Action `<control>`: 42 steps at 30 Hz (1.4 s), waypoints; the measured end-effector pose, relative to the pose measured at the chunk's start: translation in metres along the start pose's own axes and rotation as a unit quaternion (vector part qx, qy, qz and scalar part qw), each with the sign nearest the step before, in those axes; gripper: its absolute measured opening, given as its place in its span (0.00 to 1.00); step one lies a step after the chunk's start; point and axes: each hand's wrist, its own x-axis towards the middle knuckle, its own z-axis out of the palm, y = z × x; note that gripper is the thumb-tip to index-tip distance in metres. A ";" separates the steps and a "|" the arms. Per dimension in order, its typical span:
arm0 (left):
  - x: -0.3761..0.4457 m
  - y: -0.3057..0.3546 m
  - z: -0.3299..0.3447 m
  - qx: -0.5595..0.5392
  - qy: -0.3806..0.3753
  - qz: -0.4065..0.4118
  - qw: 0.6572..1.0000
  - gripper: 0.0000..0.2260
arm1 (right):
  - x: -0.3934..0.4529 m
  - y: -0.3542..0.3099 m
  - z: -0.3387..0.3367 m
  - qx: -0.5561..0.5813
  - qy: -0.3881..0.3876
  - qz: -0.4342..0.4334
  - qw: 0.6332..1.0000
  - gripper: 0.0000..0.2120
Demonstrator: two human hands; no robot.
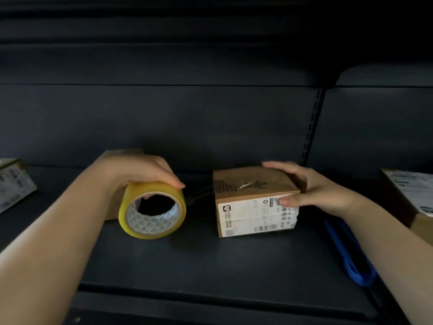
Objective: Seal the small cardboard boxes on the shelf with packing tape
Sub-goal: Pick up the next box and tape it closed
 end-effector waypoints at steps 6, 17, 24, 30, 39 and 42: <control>0.021 0.025 0.022 0.109 -0.013 -0.007 0.994 0.07 | 0.005 -0.009 -0.012 -0.157 -0.066 0.059 0.984 0.36; 0.030 0.063 0.045 0.218 -0.022 -0.016 0.976 0.12 | 0.070 -0.084 0.045 -0.581 -0.187 0.114 0.784 0.60; 0.024 0.035 0.026 0.159 -0.056 0.031 0.985 0.11 | 0.076 -0.058 0.046 -0.453 -0.201 0.033 0.868 0.50; 0.016 0.004 0.022 -0.093 -0.087 0.102 0.987 0.15 | 0.090 -0.064 0.037 -0.447 -0.267 -0.002 0.854 0.41; 0.012 0.007 0.045 -0.232 -0.039 0.153 0.960 0.50 | 0.095 -0.058 0.037 -0.517 -0.246 0.011 0.820 0.56; 0.009 0.009 0.049 -0.280 -0.097 0.182 0.937 0.43 | 0.087 -0.053 0.030 -0.459 -0.238 0.045 0.855 0.53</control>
